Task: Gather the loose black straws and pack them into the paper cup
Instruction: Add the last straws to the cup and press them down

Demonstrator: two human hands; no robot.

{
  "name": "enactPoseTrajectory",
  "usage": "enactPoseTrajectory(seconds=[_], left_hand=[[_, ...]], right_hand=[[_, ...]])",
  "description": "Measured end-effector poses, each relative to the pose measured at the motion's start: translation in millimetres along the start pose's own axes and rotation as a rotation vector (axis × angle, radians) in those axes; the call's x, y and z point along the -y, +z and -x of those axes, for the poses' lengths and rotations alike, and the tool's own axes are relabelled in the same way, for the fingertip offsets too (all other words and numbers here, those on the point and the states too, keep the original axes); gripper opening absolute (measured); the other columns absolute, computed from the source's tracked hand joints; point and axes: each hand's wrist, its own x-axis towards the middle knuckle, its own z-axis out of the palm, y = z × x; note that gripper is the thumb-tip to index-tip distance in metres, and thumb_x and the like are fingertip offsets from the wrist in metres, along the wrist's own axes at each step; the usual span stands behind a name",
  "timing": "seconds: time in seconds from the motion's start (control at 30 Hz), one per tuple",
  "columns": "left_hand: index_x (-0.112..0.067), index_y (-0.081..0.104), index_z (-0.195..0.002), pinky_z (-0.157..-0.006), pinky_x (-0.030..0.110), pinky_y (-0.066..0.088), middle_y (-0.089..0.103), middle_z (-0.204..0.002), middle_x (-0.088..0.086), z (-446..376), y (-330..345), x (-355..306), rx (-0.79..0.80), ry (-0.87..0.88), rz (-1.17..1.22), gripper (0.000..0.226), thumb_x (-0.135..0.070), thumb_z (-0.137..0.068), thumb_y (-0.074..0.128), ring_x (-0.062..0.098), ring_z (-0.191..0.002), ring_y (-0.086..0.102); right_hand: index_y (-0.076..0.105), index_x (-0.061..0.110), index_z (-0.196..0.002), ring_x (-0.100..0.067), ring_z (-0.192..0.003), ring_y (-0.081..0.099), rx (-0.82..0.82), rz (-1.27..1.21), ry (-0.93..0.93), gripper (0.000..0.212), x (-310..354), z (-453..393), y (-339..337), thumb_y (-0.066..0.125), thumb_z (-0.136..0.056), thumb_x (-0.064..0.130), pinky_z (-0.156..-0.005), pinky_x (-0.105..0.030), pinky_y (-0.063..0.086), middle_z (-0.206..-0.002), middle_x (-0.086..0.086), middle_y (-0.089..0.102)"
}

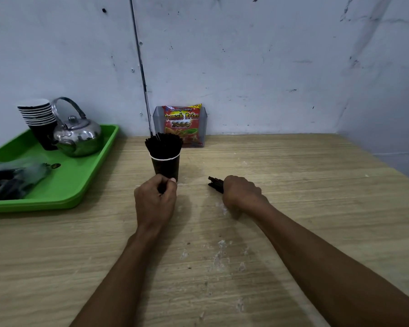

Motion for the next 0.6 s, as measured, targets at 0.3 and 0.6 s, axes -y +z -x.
enactPoseTrajectory(seconds=[0.3, 0.6], left_hand=[[-0.016, 0.061, -0.064, -0.054, 0.032, 0.051, 0.058, -0.053, -0.005, 1, -3, -2, 0.020, -0.004, -0.007, 0.026, -0.008, -0.088, 0.065, 0.019, -0.050, 0.059], [-0.024, 0.058, -0.062, -0.055, 0.039, 0.054, 0.060, -0.054, -0.003, 0, -3, -1, 0.045, -0.032, 0.004, 0.030, -0.011, -0.089, 0.065, 0.021, -0.051, 0.061]], right_hand=[[0.046, 0.002, -0.120, -0.034, -0.110, 0.054, -0.208, 0.304, -0.171, 0.031, 3, 5, 23, 0.054, -0.092, 0.013, -0.083, -0.038, 0.039, -0.121, -0.019, 0.056], [0.041, -0.001, -0.125, -0.036, -0.112, 0.052, -0.163, 0.331, -0.208, 0.039, 3, 10, 25, 0.054, -0.088, 0.003, -0.088, -0.043, 0.045, -0.124, -0.021, 0.050]])
